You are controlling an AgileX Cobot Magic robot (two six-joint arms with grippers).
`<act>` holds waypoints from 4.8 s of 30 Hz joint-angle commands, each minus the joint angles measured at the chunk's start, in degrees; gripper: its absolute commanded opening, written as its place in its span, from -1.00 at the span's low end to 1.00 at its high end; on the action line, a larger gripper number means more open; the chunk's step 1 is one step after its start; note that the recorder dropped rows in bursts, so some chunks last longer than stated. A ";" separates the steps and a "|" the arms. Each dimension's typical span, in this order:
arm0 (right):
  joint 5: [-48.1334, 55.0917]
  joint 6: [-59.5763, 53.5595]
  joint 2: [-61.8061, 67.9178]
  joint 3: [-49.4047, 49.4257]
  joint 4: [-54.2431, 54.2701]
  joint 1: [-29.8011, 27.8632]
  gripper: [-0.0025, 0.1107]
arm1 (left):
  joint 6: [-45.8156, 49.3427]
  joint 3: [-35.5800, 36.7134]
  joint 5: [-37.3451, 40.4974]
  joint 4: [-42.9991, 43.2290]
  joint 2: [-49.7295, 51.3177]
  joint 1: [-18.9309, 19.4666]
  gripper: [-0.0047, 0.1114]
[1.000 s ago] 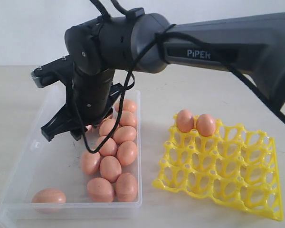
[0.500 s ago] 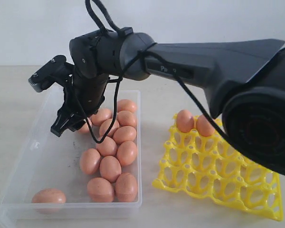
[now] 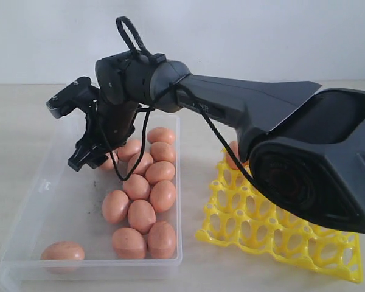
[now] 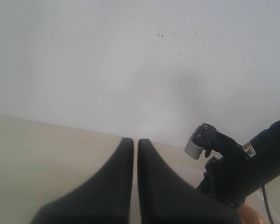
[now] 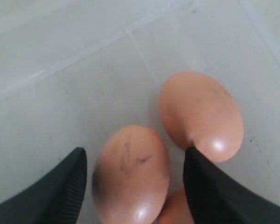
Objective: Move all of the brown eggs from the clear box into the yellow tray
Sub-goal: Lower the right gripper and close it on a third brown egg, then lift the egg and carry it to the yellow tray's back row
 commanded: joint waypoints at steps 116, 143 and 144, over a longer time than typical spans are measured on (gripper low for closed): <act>-7.17 137.94 -78.26 102.21 -105.36 -0.44 -0.96 | -0.42 -0.18 -0.92 -0.61 -0.15 0.08 -0.85; -46.52 135.25 -65.80 97.50 -105.36 -27.92 -0.96 | -0.42 -0.18 -0.92 -0.61 -0.15 0.08 -0.85; -44.48 135.25 -64.39 97.50 -105.36 -27.92 -0.96 | -0.42 -0.18 -0.92 -0.61 -0.15 0.08 -0.85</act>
